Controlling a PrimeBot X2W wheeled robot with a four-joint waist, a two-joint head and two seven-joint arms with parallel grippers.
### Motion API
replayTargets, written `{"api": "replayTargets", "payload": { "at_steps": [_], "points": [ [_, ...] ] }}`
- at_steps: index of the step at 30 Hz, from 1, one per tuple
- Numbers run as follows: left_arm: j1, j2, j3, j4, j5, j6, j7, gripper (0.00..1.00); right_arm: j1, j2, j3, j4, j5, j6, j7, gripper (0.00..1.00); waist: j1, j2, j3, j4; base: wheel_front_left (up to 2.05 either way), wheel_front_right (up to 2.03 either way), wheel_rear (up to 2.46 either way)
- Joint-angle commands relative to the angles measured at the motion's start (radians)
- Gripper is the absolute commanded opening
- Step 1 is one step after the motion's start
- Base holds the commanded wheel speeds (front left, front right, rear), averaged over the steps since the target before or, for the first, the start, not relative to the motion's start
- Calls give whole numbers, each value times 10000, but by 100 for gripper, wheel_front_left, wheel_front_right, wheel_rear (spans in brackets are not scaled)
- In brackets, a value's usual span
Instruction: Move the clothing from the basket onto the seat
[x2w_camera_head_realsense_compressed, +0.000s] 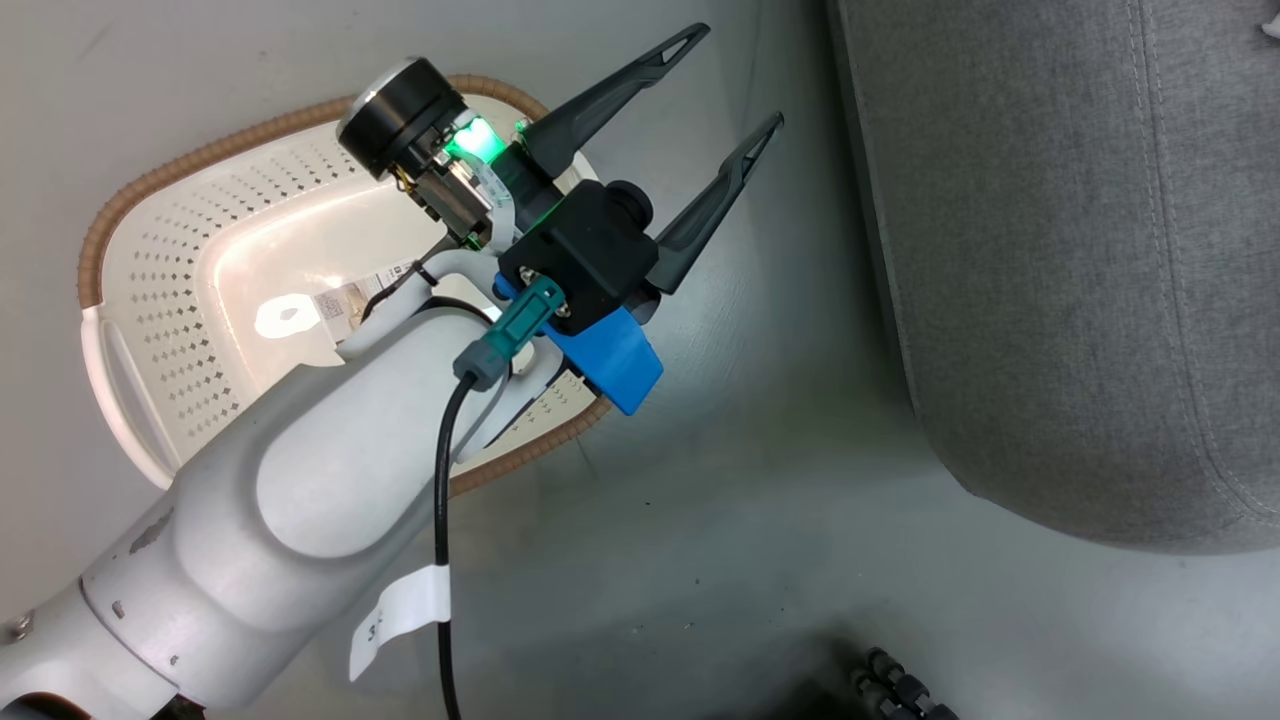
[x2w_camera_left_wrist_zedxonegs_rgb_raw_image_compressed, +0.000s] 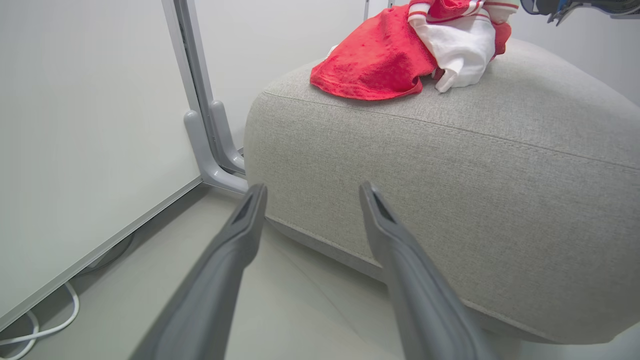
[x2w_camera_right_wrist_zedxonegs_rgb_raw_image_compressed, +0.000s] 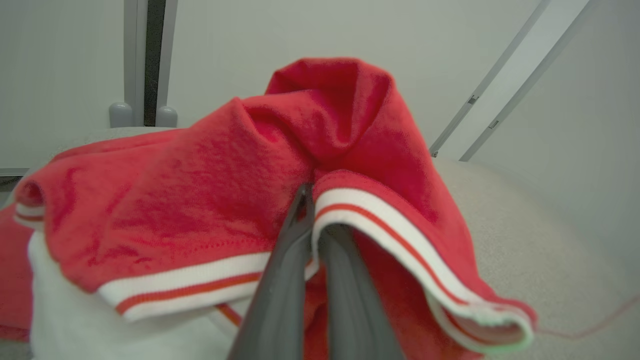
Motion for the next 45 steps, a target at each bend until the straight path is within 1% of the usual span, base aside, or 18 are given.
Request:
{"api": "replayTargets", "payload": {
  "at_steps": [1, 2, 3, 4, 7, 12, 16, 19, 22, 27, 32, 37, 41, 45],
  "points": [
    [-98, 66, 18, -32, -16, 36, -10, 100, 30, 56, -29, -9, -21, -3, -6, 0, -1, 0, -25, -13, 0, 0, 0],
    [-80, 80, 21, -19, -34, 61, -23, 100, 81, 119, -102, -31, 40, -3, -8, 2, -1, 0, -66, -37, 0, 0, 0],
    [-56, 82, 21, -9, -48, 76, -49, 100, 176, 180, -197, -106, 63, -3, -8, 57, -1, 0, -122, -60, 0, 0, 0],
    [-20, 72, 21, 3, -59, 83, -95, 100, 333, 305, -305, -187, 74, -3, -8, 100, -1, 0, -200, -81, 0, 0, 0],
    [114, 22, 38, 94, -136, 129, -249, 100, 819, 548, -521, -630, 80, -1, -6, 100, -1, 0, -522, -133, 0, 0, 0],
    [475, -156, 137, 367, -376, 240, -619, 100, 2237, 915, -672, -1405, 33, -3, -6, 100, -1, 0, -1361, -186, 0, 0, 0],
    [870, -290, 319, 609, -639, 359, -869, 100, 3243, 1051, -725, -1967, 120, -3, -6, 100, -1, 0, -2134, -156, 0, 0, 0],
    [1270, -340, 569, 711, -806, 512, -998, 100, 3875, 1176, -565, -2517, 232, -1, -5, 100, -1, 0, -2755, -110, 0, 0, 0],
    [1721, -336, 928, 712, -929, 689, -1051, 100, 4309, 1284, -124, -3161, 286, -1, -6, 100, -1, 0, -3366, -14, 0, 0, 0],
    [2703, -373, 2092, 43, -864, 962, -1061, 100, 4794, 1484, 955, -4085, 373, -1, -6, 100, -1, 0, -4266, 298, 0, 0, 0],
    [3807, -427, 3328, -366, -596, 1040, -1064, 100, 5077, 1782, 2200, -4690, 345, -1, -6, 100, -1, 0, -5072, 731, 0, 0, 0],
    [4832, -629, 4485, -490, -301, 975, -1065, 100, 5343, 2031, 3351, -4953, 268, -1, -6, 100, -1, 0, -5758, 1221, 0, 0, 0],
    [5624, -870, 5423, -537, -51, 884, -1066, 100, 5590, 2326, 3785, -4922, 286, -1, -6, 100, -1, 0, -6206, 1562, 0, 0, 0],
    [6389, -1114, 6215, -500, 259, 665, -1065, 100, 5981, 2535, 3968, -4764, 343, -1, -6, 100, -1, 0, -6579, 1856, 0, 0, 0]
  ]
}}
